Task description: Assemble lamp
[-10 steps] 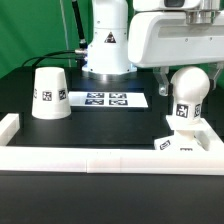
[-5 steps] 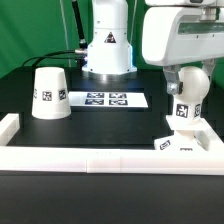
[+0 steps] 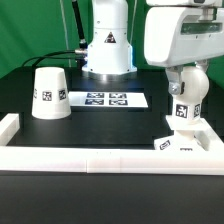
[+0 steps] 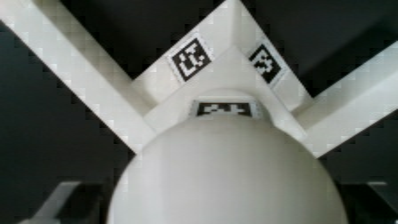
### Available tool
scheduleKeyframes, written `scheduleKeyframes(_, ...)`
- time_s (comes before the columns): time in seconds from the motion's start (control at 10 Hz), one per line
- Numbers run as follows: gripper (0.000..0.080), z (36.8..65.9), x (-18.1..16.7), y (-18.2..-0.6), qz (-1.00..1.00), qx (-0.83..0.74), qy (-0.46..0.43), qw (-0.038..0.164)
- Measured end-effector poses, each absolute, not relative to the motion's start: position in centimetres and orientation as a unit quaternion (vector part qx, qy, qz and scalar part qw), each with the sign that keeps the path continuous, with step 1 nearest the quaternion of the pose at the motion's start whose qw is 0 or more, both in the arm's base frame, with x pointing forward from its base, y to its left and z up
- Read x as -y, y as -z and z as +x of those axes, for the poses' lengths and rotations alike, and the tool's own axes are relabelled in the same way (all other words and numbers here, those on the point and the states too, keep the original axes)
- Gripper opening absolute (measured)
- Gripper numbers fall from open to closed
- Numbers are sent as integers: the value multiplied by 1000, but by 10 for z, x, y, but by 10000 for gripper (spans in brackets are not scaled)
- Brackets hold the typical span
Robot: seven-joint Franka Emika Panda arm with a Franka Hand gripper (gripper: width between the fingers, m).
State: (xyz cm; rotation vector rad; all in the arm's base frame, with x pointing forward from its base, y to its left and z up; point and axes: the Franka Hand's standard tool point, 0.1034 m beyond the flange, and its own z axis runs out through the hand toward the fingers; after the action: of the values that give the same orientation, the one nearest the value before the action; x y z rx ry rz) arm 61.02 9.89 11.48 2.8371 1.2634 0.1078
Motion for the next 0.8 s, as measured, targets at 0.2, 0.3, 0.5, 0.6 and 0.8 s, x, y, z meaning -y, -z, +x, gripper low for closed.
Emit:
scheduleKeyframes(0.2,576,610,-99,-115,918,-395,-35,16)
scheduleKeyframes(0.3,576,610,-99,-115,941,-336,-37,14)
scheduleKeyframes(0.5,577,611,-99,-115,972,-232,-46,10)
scheduleKeyframes(0.6,577,612,-98,-116,984,-168,-52,8)
scheduleKeyframes(0.8,578,612,-97,-116,997,-61,-54,3)
